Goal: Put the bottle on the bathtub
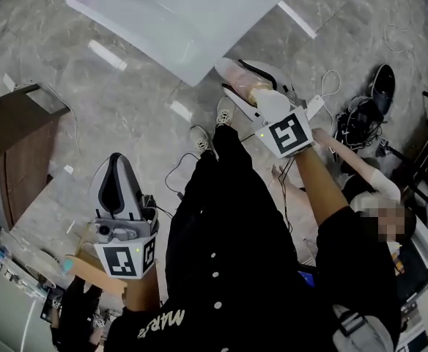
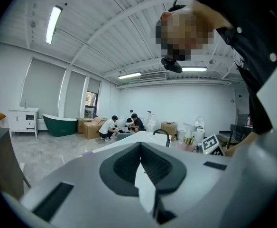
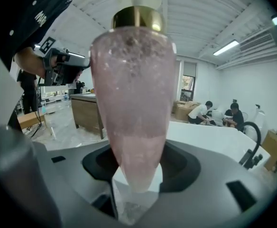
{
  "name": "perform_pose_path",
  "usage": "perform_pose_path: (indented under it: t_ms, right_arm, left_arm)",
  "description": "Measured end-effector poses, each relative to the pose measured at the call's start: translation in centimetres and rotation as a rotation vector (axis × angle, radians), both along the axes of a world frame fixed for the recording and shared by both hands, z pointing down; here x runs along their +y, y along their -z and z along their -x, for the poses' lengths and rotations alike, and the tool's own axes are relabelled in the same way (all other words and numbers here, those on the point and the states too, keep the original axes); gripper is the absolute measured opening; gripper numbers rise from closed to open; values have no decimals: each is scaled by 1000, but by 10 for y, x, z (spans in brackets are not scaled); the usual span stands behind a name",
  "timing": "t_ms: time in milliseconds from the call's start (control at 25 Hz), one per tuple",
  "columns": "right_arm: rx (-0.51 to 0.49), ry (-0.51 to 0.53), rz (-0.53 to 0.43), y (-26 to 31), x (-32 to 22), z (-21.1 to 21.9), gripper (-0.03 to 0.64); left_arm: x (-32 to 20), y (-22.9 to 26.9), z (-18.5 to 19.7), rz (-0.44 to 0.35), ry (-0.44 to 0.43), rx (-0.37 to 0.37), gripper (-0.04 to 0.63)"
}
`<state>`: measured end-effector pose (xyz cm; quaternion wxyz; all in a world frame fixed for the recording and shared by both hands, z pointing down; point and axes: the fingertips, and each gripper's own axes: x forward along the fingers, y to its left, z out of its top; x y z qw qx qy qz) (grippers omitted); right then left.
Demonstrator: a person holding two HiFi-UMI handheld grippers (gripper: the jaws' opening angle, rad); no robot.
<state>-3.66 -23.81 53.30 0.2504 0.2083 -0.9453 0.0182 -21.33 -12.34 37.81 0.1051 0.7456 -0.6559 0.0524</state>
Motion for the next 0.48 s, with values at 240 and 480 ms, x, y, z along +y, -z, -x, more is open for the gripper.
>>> perform_pose_path:
  t_ms: [240, 480]
  right_arm:
    - [11, 97, 0, -64, -5, 33, 232]
    - [62, 181, 19, -125, -4, 50, 232]
  left_arm:
    - [-13, -42, 7, 44, 14, 12, 11]
    - [-19, -80, 3, 95, 19, 31, 11]
